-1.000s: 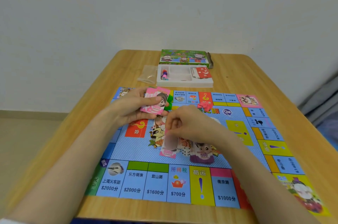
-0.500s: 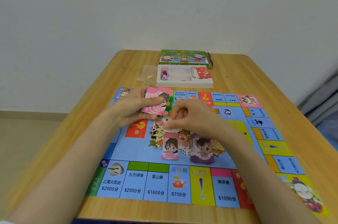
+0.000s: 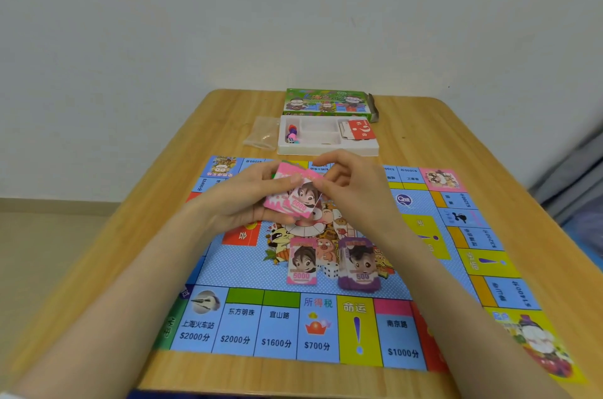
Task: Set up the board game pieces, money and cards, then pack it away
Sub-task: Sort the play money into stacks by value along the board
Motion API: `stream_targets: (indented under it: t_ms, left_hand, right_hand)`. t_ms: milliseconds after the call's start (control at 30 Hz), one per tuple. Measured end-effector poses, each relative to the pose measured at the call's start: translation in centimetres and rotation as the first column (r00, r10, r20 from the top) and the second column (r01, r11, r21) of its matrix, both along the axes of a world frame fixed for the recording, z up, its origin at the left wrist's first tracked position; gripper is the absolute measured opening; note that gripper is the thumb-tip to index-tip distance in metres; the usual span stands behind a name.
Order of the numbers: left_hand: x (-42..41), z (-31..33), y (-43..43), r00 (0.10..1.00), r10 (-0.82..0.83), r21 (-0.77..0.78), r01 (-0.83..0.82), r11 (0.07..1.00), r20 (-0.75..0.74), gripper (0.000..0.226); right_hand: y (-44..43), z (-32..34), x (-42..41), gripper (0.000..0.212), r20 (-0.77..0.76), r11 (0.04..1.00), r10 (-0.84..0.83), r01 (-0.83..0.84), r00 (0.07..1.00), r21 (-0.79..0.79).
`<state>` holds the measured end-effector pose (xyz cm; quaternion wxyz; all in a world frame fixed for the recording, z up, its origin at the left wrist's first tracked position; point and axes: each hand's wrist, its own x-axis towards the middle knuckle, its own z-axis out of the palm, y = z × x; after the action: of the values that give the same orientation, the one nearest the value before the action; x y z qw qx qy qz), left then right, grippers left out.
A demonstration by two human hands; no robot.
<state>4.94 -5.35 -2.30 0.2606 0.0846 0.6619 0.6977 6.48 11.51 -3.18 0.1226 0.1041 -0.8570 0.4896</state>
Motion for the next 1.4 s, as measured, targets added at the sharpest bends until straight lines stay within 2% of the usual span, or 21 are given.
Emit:
stream_targets:
  t_ms: [133,233,333,433,467,667,867,1200,1300,1400]
  left_hand:
    - [-0.3,-0.1,-0.2,0.999,0.042,0.015,-0.042,0.999,0.033,0.019]
    - [-0.7,-0.2,-0.2,0.992,0.127,0.031,-0.127,0.991,0.012,0.017]
    - [-0.8,-0.2,-0.3,0.982,0.189,0.040,-0.188,0.981,-0.010,0.015]
    - [-0.8,-0.2,-0.4,0.981,0.194,0.067,-0.193,0.979,-0.005,0.015]
    - [-0.9,-0.2,-0.4,0.980,0.197,0.073,-0.196,0.978,-0.001,0.016]
    - [-0.8,-0.2,-0.4,0.979,0.206,0.069,-0.205,0.976,-0.004,0.015]
    - [-0.8,-0.1,-0.4,0.979,0.206,0.069,-0.205,0.976,-0.003,0.015]
    - [-0.8,-0.1,-0.5,0.977,0.212,0.083,-0.212,0.974,0.010,0.019]
    - [-0.8,-0.1,-0.5,0.978,0.208,0.084,-0.208,0.975,0.002,0.017]
    - [-0.8,-0.1,-0.6,0.978,0.208,0.085,-0.206,0.975,-0.010,0.017]
  right_hand:
    - [0.4,-0.1,-0.1,0.007,-0.031,0.996,-0.081,0.082,0.996,0.033]
    - [1.4,0.7,-0.1,0.007,0.077,0.995,-0.066,0.072,0.995,-0.074]
    - [1.8,1.7,0.3,0.009,0.339,0.993,0.111,-0.090,0.934,-0.075]
    - [1.6,1.8,0.6,0.005,0.473,0.955,0.241,-0.293,0.848,0.040]
    - [1.5,1.7,0.7,0.002,0.480,0.942,0.260,-0.329,0.838,0.065]
    - [0.7,0.9,0.8,0.016,0.449,0.876,0.322,-0.442,0.834,0.194]
    - [0.1,0.4,0.8,0.009,0.418,0.865,0.285,-0.419,0.862,0.274]
    - [-0.3,0.3,1.2,0.021,0.316,0.762,0.250,-0.387,0.915,0.519]
    - [-0.2,0.7,1.6,0.036,0.346,0.736,0.348,-0.483,0.871,0.475]
    - [-0.3,0.8,2.1,0.053,0.414,0.632,0.444,-0.605,0.795,0.484]
